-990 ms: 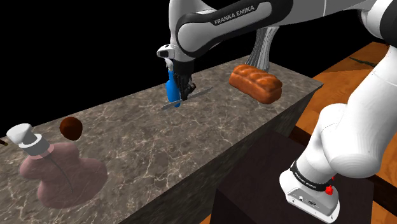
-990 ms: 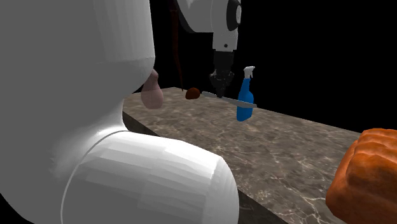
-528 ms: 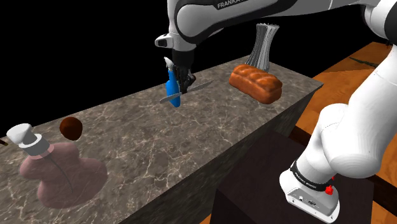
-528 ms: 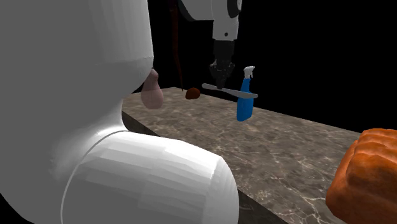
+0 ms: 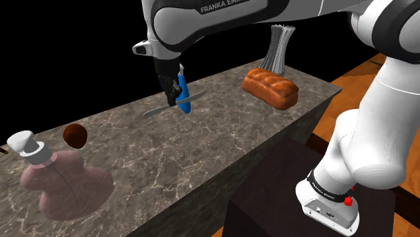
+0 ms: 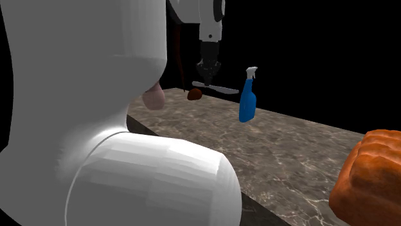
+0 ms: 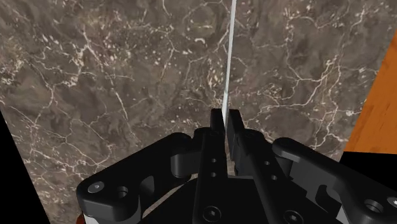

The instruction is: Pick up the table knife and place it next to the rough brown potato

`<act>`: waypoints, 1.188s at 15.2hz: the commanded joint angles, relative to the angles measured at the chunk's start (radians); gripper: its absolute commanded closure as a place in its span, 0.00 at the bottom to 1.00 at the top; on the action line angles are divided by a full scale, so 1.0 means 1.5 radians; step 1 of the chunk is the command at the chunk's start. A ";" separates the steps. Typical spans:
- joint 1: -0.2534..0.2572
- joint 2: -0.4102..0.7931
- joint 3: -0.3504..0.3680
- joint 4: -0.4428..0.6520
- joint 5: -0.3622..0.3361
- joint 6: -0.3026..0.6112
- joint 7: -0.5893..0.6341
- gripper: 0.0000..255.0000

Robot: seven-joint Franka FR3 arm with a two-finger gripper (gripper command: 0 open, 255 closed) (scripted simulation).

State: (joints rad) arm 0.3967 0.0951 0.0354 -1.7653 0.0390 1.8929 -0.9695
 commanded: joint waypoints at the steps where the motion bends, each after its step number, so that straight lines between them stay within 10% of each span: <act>1: 0.013 0.042 0.010 0.058 -0.004 -0.015 0.025 1.00; 11: 0.091 0.286 0.040 0.413 -0.035 -0.124 0.132 1.00; 13: 0.112 0.361 0.042 0.534 -0.043 -0.170 0.150 1.00; 14: 0.135 0.470 0.042 0.720 -0.052 -0.246 0.163 1.00; 18: 0.130 0.433 0.041 0.619 -0.049 -0.182 0.163 1.00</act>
State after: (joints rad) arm 0.5912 0.7436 0.0975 -0.8249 -0.0337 1.6059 -0.7268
